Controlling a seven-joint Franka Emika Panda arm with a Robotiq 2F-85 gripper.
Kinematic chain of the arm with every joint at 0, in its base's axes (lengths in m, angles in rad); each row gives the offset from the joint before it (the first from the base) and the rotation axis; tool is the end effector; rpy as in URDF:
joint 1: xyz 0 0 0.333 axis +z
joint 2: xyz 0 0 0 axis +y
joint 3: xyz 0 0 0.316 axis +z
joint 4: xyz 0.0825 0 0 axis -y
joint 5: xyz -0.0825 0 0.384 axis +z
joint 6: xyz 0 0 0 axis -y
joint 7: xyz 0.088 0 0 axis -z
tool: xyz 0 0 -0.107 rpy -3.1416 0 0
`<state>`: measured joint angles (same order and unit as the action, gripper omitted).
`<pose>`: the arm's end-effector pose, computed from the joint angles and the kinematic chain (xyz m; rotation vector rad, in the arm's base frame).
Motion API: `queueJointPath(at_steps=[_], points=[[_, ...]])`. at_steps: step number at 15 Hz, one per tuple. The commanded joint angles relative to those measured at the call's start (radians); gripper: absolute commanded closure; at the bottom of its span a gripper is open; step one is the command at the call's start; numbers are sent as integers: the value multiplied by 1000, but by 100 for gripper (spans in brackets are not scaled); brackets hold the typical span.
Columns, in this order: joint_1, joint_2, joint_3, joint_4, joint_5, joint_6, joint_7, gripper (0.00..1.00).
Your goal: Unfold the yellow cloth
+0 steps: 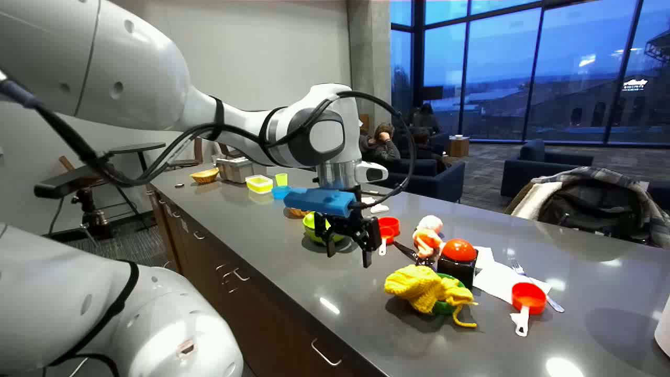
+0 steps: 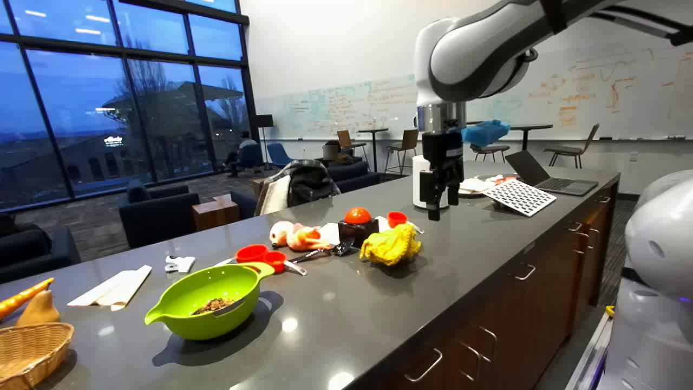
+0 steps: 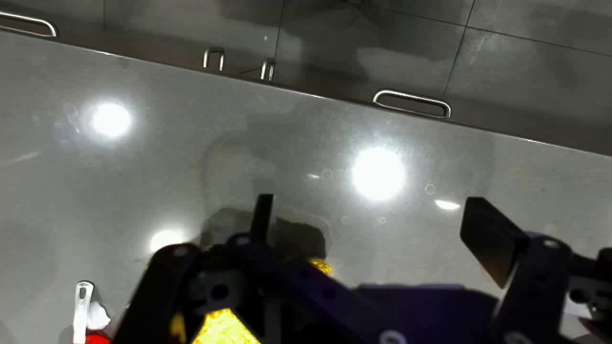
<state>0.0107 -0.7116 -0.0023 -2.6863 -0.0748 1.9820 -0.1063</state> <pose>0.3305 -0.0019 0.4449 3.0661 0.2225 0.0062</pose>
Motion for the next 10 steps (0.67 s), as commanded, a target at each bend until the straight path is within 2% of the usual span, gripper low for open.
queueJointPath(at_steps=[1,8,10], points=[[5,0,-4,2,-3,-3,3,0],[5,0,-4,2,-3,-3,3,0],[0,56,-18,32,-6,23,-11,0]])
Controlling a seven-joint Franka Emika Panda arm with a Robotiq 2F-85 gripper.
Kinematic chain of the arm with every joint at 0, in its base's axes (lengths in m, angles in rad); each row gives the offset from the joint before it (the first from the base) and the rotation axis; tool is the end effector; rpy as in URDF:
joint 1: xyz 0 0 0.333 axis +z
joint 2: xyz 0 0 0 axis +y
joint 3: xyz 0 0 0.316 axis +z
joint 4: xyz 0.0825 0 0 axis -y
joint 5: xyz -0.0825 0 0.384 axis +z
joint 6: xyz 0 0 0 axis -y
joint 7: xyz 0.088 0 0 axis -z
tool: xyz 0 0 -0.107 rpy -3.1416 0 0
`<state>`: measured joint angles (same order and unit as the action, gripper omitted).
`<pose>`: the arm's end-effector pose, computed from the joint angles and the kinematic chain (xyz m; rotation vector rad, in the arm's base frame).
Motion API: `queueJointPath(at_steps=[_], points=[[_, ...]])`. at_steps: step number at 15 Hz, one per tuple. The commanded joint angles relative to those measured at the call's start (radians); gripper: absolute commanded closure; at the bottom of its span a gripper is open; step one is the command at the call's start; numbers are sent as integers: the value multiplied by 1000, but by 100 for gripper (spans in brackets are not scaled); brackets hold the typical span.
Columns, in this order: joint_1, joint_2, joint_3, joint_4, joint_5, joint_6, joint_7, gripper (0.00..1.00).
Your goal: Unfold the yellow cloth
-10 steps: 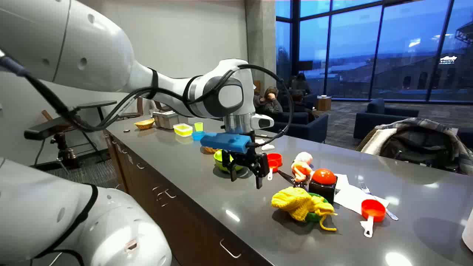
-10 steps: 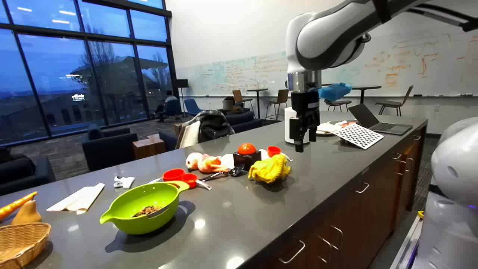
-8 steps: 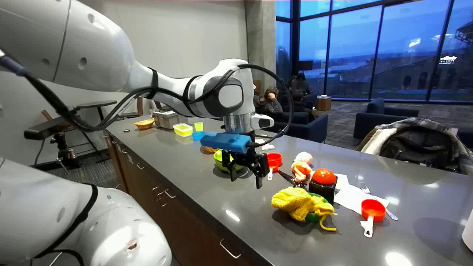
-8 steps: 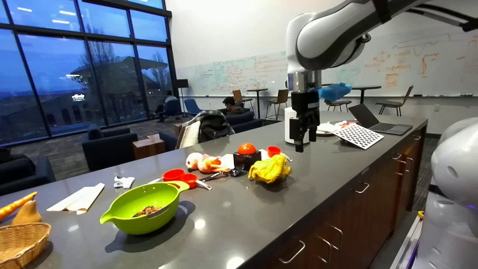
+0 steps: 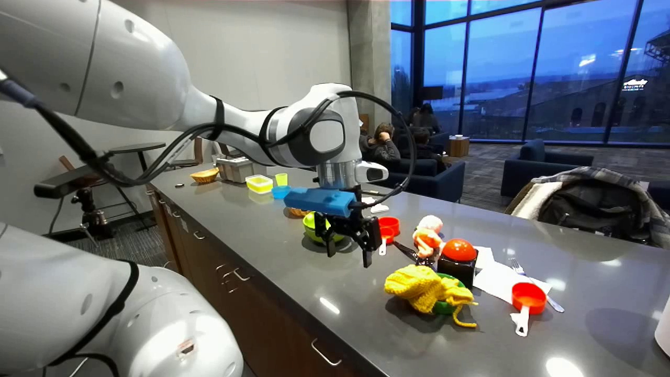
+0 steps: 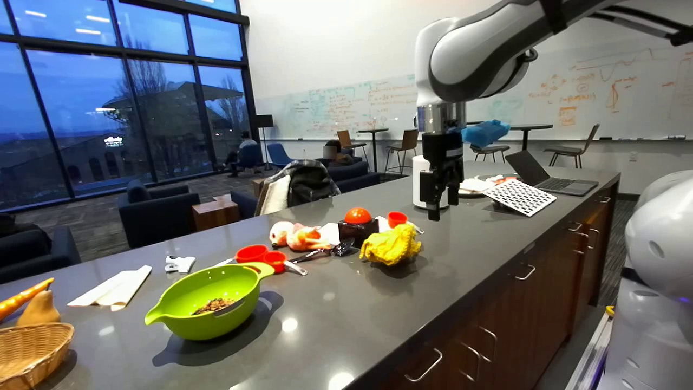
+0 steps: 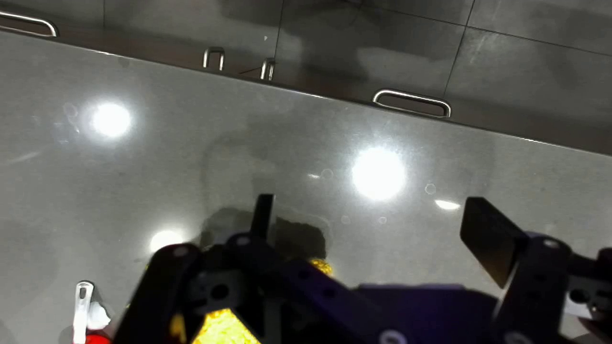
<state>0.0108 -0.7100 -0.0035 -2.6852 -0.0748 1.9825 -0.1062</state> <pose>0.3309 -0.0023 0.4450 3.0670 0.2213 0.0063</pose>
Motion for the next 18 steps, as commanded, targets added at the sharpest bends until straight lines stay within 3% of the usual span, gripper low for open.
queueJointPath(at_steps=[1,8,18], points=[[-1,95,-27,56,-6,44,-23,0],[-9,405,-63,282,14,150,-30,0],[-64,797,-72,591,42,139,-17,0]])
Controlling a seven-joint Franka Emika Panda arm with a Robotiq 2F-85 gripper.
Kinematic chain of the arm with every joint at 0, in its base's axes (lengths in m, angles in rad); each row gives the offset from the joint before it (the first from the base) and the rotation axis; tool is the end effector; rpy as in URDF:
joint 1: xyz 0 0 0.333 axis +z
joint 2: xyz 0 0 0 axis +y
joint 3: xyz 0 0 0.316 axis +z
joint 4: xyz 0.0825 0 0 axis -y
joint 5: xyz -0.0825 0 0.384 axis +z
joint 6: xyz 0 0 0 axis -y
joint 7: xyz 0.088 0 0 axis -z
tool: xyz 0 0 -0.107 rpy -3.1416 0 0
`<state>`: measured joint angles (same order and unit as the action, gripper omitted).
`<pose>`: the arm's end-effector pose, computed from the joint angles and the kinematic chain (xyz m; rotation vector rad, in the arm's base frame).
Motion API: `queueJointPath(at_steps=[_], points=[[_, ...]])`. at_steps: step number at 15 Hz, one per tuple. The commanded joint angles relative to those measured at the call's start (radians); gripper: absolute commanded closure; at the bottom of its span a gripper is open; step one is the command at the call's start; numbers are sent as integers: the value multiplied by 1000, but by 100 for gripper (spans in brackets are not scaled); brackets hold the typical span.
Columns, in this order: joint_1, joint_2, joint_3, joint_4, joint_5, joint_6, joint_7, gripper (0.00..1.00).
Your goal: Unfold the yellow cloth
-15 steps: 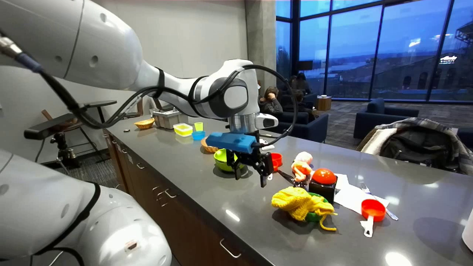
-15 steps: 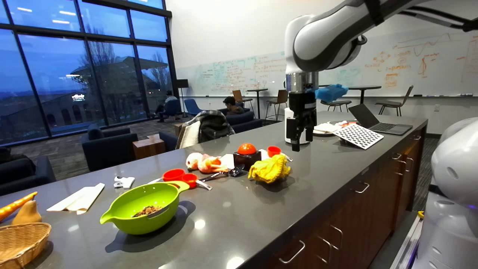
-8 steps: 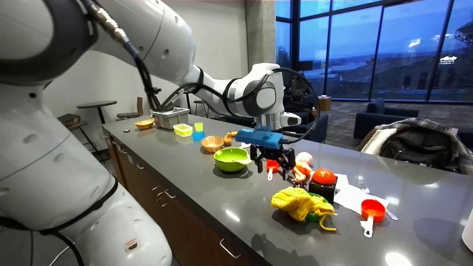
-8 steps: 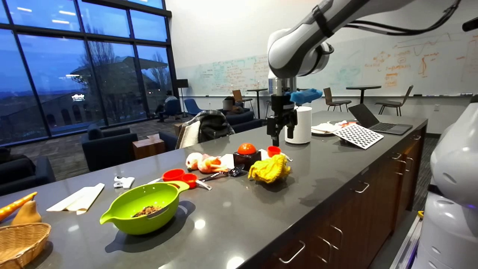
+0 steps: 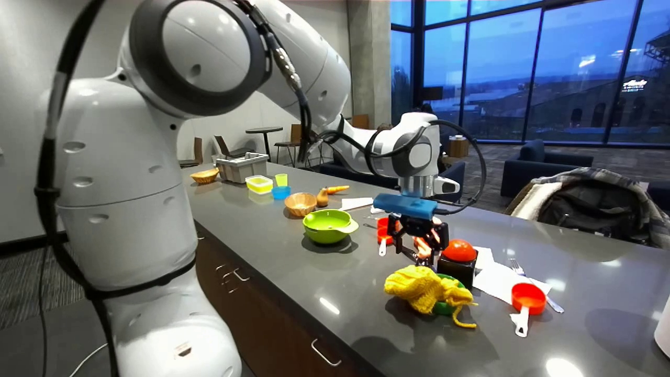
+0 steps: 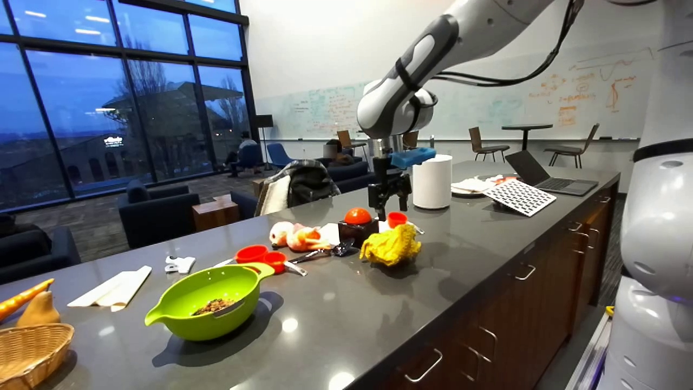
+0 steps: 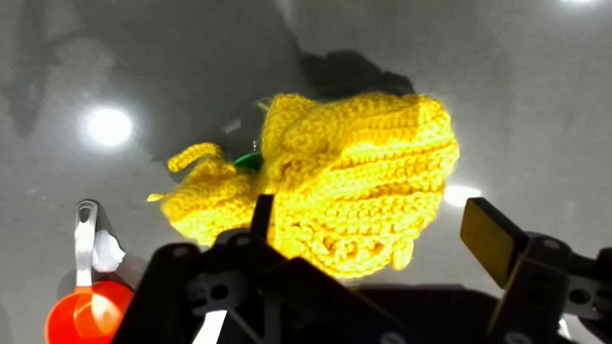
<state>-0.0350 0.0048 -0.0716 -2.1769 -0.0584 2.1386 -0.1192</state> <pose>0.5260 -0.0588 0.3853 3.0962 0.0698 -0.0748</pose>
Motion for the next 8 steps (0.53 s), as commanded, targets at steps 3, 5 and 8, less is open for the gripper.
queueJointPath(at_steps=[3,5,8], points=[[-35,145,-4,115,39,-12,1,0],[-47,171,-6,126,54,-15,1,0],[-63,198,-11,125,75,-19,7,0]])
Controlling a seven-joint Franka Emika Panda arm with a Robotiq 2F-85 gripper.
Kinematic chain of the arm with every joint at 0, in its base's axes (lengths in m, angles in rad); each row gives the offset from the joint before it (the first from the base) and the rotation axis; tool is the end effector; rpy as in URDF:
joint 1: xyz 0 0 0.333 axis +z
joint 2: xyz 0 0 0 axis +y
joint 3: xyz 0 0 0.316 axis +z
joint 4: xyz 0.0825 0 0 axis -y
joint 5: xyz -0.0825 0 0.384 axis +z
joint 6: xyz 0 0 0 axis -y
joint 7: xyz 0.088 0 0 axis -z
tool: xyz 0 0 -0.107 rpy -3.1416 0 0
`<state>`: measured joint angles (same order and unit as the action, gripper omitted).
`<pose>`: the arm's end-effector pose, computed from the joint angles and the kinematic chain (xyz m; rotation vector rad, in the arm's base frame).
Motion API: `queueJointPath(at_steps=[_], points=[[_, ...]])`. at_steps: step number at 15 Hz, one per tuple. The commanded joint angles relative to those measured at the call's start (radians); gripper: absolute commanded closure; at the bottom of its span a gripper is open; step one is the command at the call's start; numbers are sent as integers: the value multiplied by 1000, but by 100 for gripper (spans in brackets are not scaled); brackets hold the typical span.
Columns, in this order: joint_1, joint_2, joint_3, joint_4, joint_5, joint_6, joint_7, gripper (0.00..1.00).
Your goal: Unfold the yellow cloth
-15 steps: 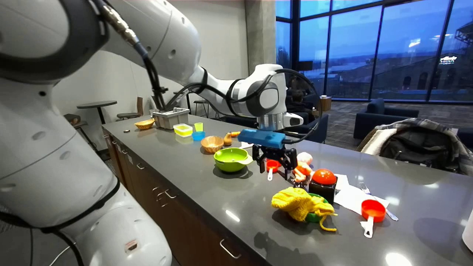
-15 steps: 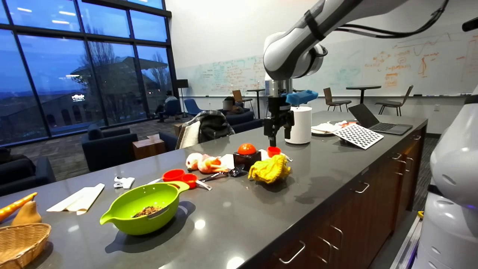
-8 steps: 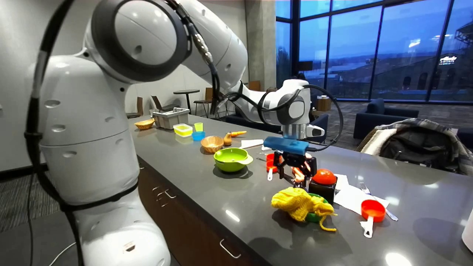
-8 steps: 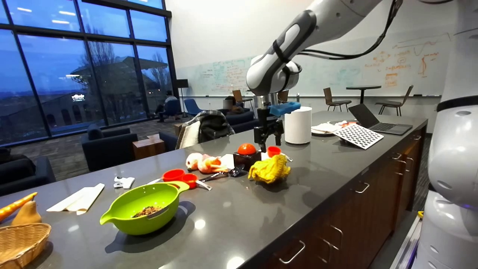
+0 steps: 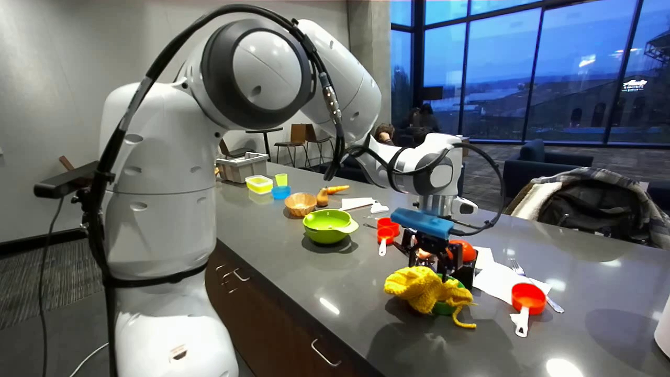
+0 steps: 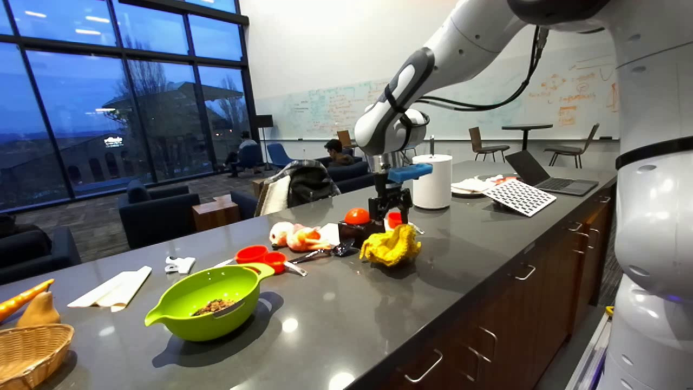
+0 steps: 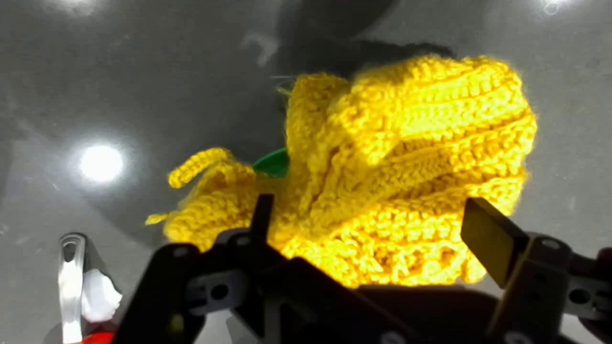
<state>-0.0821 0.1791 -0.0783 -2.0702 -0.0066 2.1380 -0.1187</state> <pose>0.5566 -0.0896 0.3367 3.1323 -0.0585 -0.1762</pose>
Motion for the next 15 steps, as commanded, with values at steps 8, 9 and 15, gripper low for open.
queueJointPath(at_steps=[8,9,15], points=[[-39,40,-12,24,44,-34,6,46],[-39,38,-12,27,43,-35,7,56],[-20,-13,0,26,23,-34,12,99]])
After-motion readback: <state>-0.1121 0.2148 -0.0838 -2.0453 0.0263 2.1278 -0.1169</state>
